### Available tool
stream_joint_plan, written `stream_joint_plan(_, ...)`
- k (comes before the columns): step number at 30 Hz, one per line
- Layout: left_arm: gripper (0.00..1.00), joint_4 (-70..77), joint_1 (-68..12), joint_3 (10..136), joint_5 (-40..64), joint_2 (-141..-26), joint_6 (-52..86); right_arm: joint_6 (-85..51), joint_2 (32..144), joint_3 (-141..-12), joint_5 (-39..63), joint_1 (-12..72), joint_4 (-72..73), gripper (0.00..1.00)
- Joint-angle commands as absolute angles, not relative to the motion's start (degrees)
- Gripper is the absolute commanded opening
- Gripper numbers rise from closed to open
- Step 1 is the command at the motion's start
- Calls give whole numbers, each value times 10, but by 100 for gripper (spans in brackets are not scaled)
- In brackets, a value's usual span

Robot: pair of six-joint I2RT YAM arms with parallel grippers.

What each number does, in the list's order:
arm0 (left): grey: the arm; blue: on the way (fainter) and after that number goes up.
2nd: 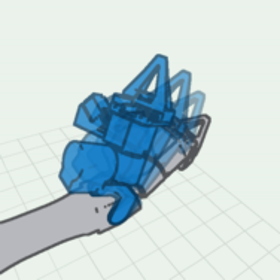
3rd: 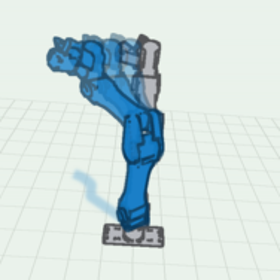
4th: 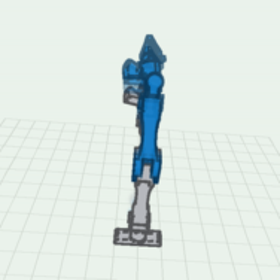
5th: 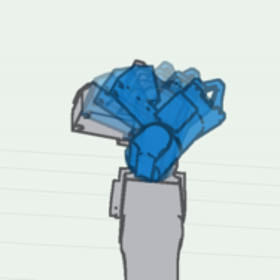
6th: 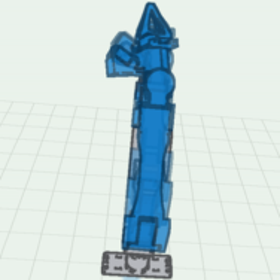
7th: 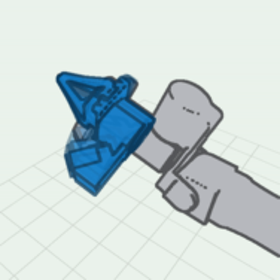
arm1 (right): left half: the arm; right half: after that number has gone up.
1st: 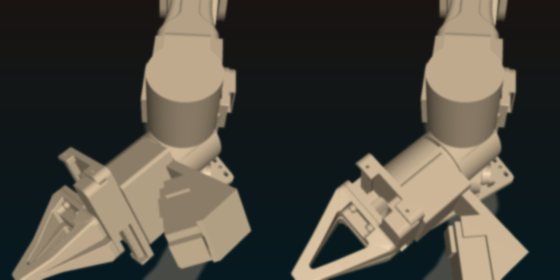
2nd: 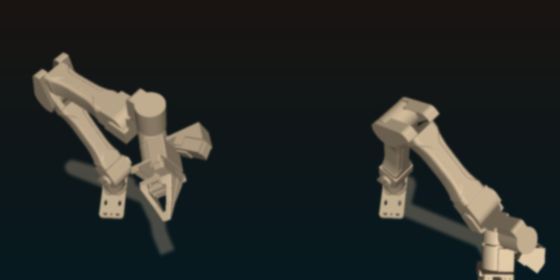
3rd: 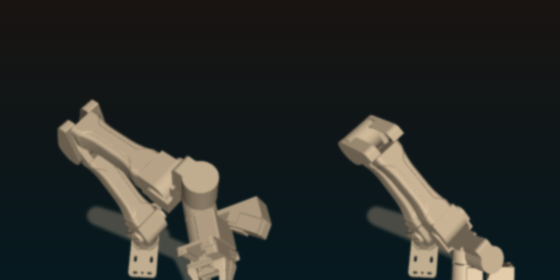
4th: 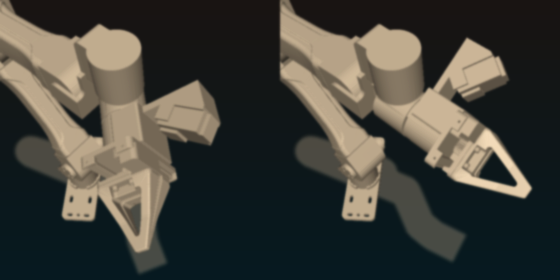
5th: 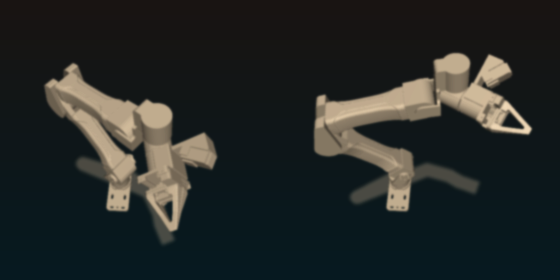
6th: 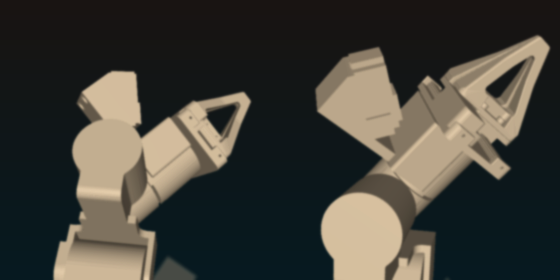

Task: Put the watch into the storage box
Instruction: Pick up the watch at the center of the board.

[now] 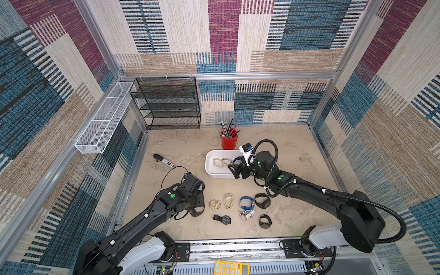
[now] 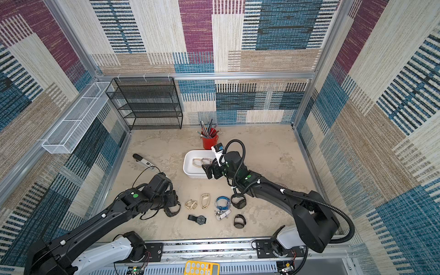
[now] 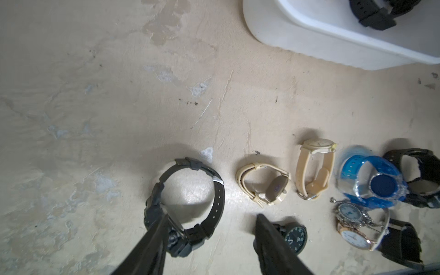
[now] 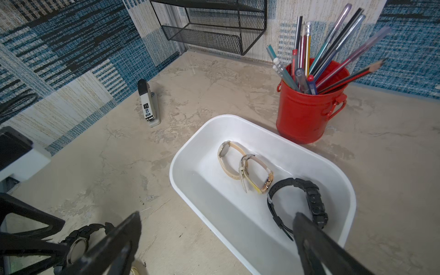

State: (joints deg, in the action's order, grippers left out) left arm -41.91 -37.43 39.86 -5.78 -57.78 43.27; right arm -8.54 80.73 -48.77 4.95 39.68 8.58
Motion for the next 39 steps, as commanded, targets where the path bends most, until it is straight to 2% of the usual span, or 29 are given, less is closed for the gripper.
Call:
stream_joint_plan(1, 59, -407, -374, 390, -55, -584, 455, -87, 808, -489, 47, 396, 101, 100)
stream_joint_plan(24, 44, -289, -375, 368, -5, -732, 466, -83, 814, -495, 41, 396, 96, 100)
stream_joint_plan(32, 32, -280, -374, 375, -17, -774, 458, -82, 806, -492, 36, 396, 92, 100)
stream_joint_plan(36, 21, -277, -374, 377, -17, -786, 455, -82, 803, -490, 34, 396, 93, 100)
stream_joint_plan(39, 9, -276, -374, 379, -20, -782, 453, -83, 801, -489, 34, 396, 93, 100)
